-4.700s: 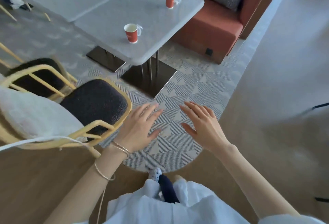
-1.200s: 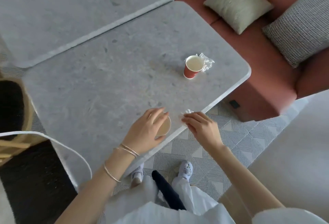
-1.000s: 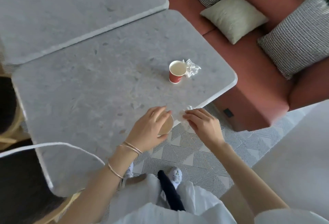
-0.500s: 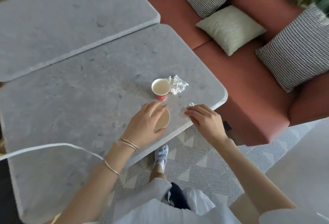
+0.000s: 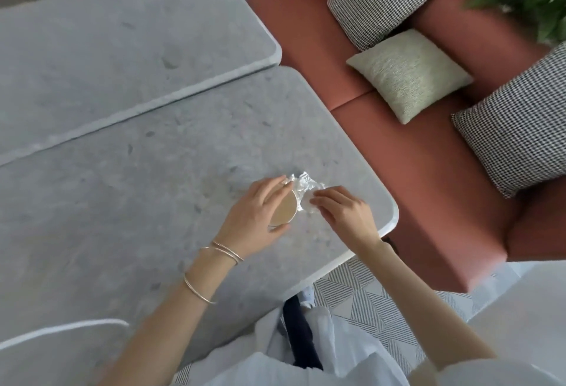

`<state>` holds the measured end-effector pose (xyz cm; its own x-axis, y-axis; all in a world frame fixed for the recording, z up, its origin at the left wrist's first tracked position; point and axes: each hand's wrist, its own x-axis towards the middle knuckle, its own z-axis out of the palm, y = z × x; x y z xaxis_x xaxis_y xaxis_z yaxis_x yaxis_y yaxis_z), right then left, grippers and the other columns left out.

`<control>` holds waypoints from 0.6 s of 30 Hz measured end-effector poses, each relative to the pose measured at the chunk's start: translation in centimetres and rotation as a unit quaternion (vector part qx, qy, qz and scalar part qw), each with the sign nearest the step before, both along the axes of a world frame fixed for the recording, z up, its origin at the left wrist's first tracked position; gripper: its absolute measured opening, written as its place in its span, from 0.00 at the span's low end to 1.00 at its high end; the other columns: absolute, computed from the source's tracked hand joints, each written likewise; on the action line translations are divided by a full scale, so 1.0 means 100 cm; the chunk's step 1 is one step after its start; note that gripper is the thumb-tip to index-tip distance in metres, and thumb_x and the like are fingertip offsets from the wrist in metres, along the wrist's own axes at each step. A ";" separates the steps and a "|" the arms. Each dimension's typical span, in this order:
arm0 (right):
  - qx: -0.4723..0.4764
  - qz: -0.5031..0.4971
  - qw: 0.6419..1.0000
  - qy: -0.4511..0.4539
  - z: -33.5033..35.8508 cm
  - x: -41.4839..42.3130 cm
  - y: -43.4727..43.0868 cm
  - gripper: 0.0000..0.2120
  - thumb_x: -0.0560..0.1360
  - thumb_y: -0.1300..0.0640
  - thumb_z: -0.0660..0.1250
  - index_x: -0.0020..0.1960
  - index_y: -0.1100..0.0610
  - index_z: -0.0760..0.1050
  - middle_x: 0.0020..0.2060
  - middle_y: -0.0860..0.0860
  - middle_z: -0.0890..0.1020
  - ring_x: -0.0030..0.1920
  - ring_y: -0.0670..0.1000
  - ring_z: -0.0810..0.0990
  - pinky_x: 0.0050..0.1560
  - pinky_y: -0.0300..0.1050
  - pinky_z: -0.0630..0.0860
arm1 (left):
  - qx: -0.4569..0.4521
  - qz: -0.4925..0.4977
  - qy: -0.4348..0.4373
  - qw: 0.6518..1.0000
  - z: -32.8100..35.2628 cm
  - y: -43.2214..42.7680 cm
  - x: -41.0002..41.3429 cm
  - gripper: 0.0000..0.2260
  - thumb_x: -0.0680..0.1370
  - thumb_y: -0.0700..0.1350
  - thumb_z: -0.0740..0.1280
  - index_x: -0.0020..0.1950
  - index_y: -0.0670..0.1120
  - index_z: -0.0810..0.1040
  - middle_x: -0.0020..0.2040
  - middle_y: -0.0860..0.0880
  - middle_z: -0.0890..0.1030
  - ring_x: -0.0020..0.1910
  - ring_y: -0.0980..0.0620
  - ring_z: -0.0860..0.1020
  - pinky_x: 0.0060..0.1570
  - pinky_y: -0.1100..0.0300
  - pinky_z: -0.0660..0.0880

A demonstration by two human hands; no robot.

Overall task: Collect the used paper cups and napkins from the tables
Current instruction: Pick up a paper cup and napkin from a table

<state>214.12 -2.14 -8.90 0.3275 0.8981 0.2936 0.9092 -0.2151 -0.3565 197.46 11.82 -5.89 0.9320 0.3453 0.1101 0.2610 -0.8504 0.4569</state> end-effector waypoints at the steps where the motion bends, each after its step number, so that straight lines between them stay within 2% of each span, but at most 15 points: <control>1: -0.004 0.008 1.000 0.002 -0.004 0.005 0.004 0.07 0.69 0.65 0.73 0.45 0.56 0.83 0.45 0.48 0.84 0.47 0.51 0.82 0.31 0.45 0.79 | -0.004 -0.001 0.008 1.000 -0.004 0.001 0.004 0.32 0.67 0.46 0.75 0.68 0.42 0.69 0.67 0.44 0.71 0.63 0.42 0.71 0.56 0.49 0.75; 4: -0.016 0.029 0.999 0.009 -0.014 0.020 0.015 0.07 0.69 0.64 0.73 0.45 0.55 0.83 0.45 0.48 0.85 0.46 0.51 0.82 0.32 0.45 0.79 | -0.020 0.019 0.034 0.999 -0.015 0.006 0.016 0.32 0.68 0.46 0.74 0.69 0.43 0.68 0.68 0.44 0.70 0.65 0.43 0.69 0.55 0.46 0.75; 7: -0.029 0.041 0.999 0.014 -0.029 0.033 0.027 0.06 0.69 0.64 0.73 0.44 0.55 0.83 0.44 0.48 0.85 0.46 0.51 0.82 0.32 0.46 0.80 | -0.035 0.032 0.062 0.997 -0.029 0.010 0.024 0.32 0.69 0.46 0.73 0.70 0.43 0.67 0.69 0.44 0.68 0.66 0.43 0.68 0.61 0.46 0.71; 10: -0.042 0.054 0.997 0.025 -0.046 0.042 0.041 0.07 0.67 0.65 0.74 0.43 0.56 0.83 0.43 0.49 0.85 0.45 0.51 0.82 0.31 0.46 0.79 | -0.045 0.044 0.082 0.995 -0.044 0.011 0.026 0.32 0.68 0.47 0.74 0.69 0.42 0.68 0.68 0.43 0.69 0.64 0.41 0.70 0.61 0.48 0.71; 13: -0.044 0.069 0.996 0.036 -0.062 0.045 0.056 0.08 0.66 0.68 0.74 0.42 0.57 0.83 0.42 0.50 0.85 0.44 0.52 0.83 0.31 0.45 0.79 | -0.052 0.067 0.089 0.992 -0.057 0.012 0.023 0.32 0.67 0.46 0.76 0.67 0.40 0.70 0.67 0.41 0.71 0.62 0.40 0.73 0.60 0.49 0.71; 18: -0.055 0.101 0.993 0.038 -0.094 0.042 0.067 0.09 0.65 0.68 0.74 0.41 0.57 0.83 0.44 0.51 0.85 0.47 0.53 0.83 0.35 0.46 0.80 | -0.074 0.102 0.085 0.988 -0.070 0.012 0.014 0.31 0.69 0.47 0.74 0.68 0.40 0.69 0.69 0.42 0.69 0.63 0.41 0.70 0.61 0.49 0.70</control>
